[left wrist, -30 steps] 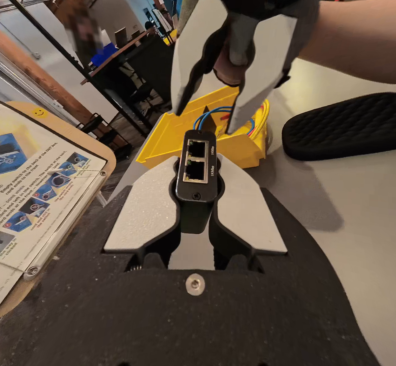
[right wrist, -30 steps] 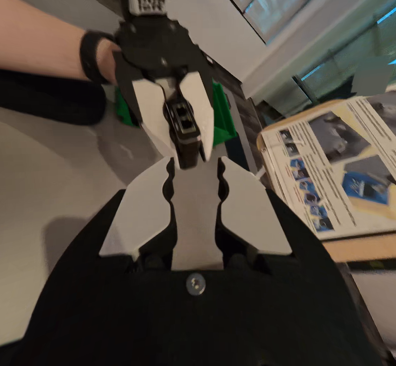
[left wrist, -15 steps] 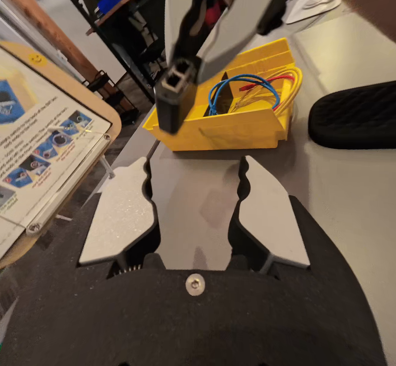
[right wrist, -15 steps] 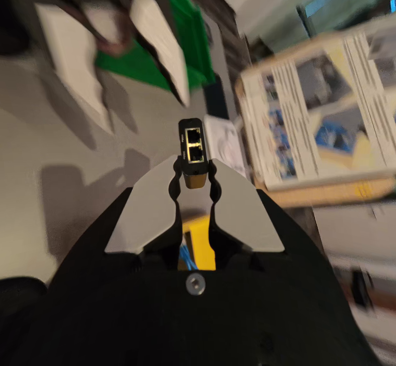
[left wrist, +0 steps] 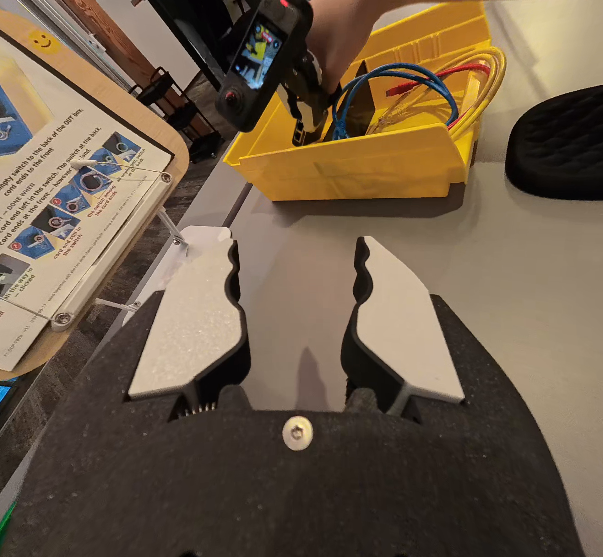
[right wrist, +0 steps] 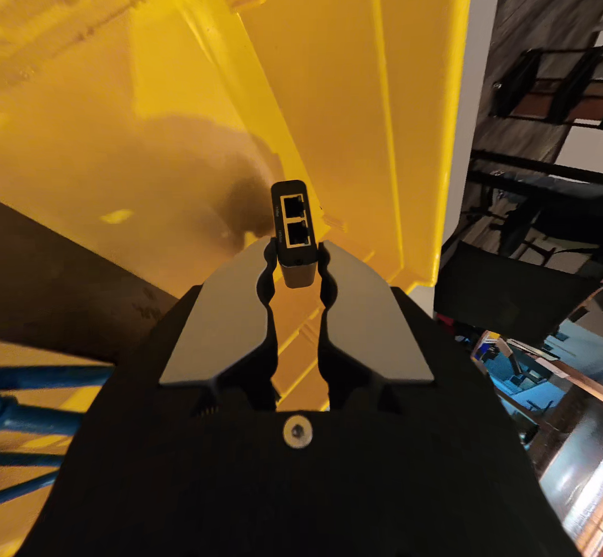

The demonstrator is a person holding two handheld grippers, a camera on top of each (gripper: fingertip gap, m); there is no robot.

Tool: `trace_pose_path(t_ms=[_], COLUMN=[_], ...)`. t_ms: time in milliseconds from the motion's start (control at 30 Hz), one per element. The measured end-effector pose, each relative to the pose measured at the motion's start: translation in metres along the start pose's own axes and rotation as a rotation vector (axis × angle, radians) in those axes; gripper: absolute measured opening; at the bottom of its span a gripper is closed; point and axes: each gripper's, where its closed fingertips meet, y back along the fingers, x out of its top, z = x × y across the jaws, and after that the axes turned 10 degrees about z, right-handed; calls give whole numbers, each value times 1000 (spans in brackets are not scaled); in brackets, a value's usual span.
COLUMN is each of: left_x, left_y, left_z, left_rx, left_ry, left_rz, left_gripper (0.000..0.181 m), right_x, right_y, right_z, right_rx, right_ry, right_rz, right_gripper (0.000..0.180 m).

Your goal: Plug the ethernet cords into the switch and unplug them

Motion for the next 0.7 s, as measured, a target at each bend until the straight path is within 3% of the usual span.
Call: trace_pose_path(t_ms=[267, 467, 700], left_x=[-1, 0, -4], left_y=[1, 2, -1], left_z=[-4, -4, -2], left_rx=[16, 18, 15], left_ry=[2, -2, -24], left_rz=[-3, -2, -32], left_gripper=[66, 65, 67], right_x=[2, -21, -10], right_y=[-1, -4, -7], right_z=[0, 13, -11], right_rx=[65, -47, 133], right_ry=[-172, -147, -278], right_rz=[-23, -101, -58], right_gripper=[25, 24, 28])
